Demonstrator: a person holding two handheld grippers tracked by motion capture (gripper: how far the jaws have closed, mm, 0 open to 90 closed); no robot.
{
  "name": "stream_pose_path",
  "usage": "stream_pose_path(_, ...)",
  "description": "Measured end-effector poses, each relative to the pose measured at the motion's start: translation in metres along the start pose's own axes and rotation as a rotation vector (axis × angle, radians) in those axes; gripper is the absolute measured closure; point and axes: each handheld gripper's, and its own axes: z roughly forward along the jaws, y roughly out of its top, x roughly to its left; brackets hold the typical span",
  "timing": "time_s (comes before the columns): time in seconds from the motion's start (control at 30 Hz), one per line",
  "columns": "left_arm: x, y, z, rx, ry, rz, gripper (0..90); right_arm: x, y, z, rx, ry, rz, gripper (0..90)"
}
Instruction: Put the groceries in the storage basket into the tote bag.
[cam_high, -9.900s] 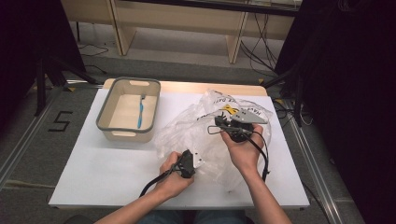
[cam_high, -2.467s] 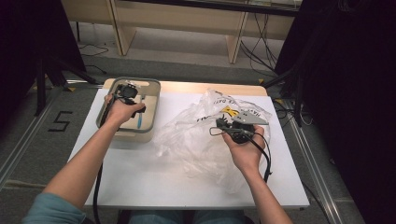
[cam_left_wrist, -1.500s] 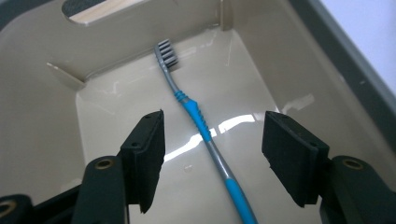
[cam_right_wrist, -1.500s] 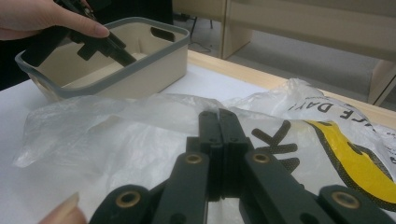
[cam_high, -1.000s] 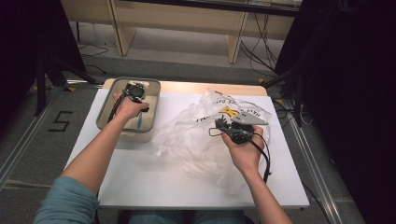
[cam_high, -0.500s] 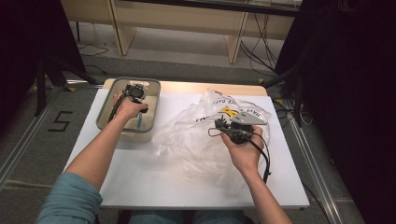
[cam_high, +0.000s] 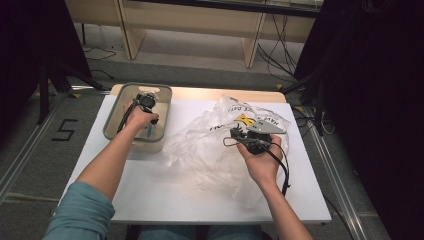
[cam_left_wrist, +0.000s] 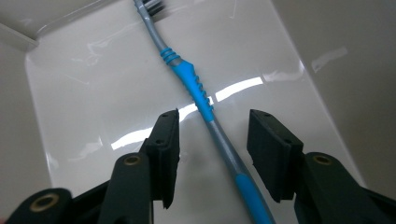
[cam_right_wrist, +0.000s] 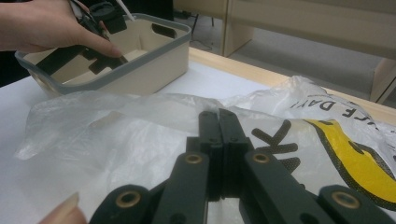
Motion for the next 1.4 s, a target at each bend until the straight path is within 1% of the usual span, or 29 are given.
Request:
stream_pose_path(0.2,0.001,-0.001,0.002,0.013,-0.017,0.000,58.7,0.000,0.000,0.000,-0.001,0.001,0.001,90.0)
stream_pose_path(0.3,0.002,-0.001,0.003,0.014,-0.024,-0.008,60.5,0.000,0.000,0.000,0.001,0.000,0.003,90.0)
stream_pose_path(0.4,0.003,-0.001,0.003,0.014,-0.028,-0.006,62.7,-0.001,0.000,0.001,0.003,0.003,0.004,90.0)
stream_pose_path(0.53,0.005,-0.001,0.003,0.017,-0.032,-0.017,65.9,-0.001,-0.001,0.001,0.006,0.003,0.004,90.0)
stream_pose_path(0.63,0.006,-0.002,0.002,0.022,-0.017,-0.012,68.6,-0.002,-0.001,0.001,0.003,0.002,0.006,90.0)
stream_pose_path(0.83,0.008,-0.002,0.002,0.031,0.002,-0.017,73.7,-0.001,-0.001,0.000,0.002,0.002,0.004,90.0)
stream_pose_path(1.0,0.010,-0.002,0.002,0.040,0.010,-0.031,76.7,-0.002,-0.001,0.001,0.003,0.002,0.004,90.0)
stream_pose_path(1.1,0.012,-0.003,0.003,0.044,0.028,-0.036,78.9,-0.001,-0.001,0.001,0.003,0.002,0.004,90.0)
stream_pose_path(1.27,0.014,-0.004,0.003,0.054,0.044,-0.036,81.6,-0.002,-0.001,0.001,0.003,0.002,0.003,90.0)
stream_pose_path(1.4,0.013,-0.003,0.003,0.060,0.054,-0.026,82.1,-0.002,-0.001,0.001,0.002,0.001,0.007,90.0)
